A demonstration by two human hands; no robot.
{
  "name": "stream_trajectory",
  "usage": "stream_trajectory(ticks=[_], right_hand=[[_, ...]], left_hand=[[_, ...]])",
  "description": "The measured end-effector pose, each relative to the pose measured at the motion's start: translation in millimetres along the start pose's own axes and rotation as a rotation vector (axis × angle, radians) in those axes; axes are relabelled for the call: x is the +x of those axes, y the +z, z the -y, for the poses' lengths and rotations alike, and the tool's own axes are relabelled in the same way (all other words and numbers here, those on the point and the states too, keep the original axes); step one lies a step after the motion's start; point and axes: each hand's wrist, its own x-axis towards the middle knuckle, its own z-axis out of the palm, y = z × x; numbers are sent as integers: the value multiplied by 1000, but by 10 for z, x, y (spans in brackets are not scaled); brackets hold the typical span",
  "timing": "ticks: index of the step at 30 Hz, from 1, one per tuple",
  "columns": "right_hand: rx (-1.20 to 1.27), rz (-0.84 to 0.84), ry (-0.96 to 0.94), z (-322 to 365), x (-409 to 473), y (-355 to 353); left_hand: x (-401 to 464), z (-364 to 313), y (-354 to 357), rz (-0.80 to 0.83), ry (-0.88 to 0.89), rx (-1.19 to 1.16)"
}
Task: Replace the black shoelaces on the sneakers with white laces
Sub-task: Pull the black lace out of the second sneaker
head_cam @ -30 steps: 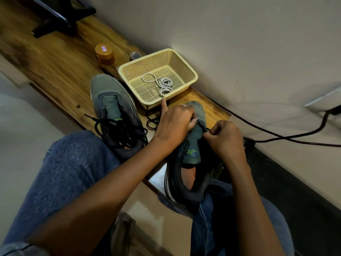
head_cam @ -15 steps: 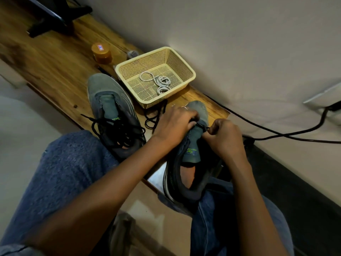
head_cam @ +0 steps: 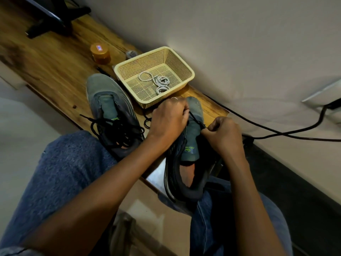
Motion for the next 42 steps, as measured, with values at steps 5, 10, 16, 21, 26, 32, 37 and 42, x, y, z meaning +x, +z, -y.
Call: stream_trajectory(ticks=[5, 10, 16, 21, 26, 32, 37, 42], right_hand=[[-61, -26, 80, -75, -2, -43], [-68, -26, 104, -158, 15, -138], [-134, 17, 98, -101, 44, -114], [-68, -87, -78, -45, 121, 11], [-174, -80, -176, 8, 131, 153], [-204, -100, -157, 65, 97, 210], [16, -110, -125, 116, 88, 203], [170, -147, -159, 150, 55, 188]], left_hand=[[114, 87, -142, -108, -85, 23], [191, 150, -323, -91, -61, -7], [-39, -27, -174, 138, 10, -16], [-245, -145, -111, 311, -17, -13], [-522, -127, 55, 495, -53, -1], [-538, -130, 188, 511, -61, -109], [-569, -112, 177, 515, -62, -130], [-539, -132, 109, 478, -37, -36]])
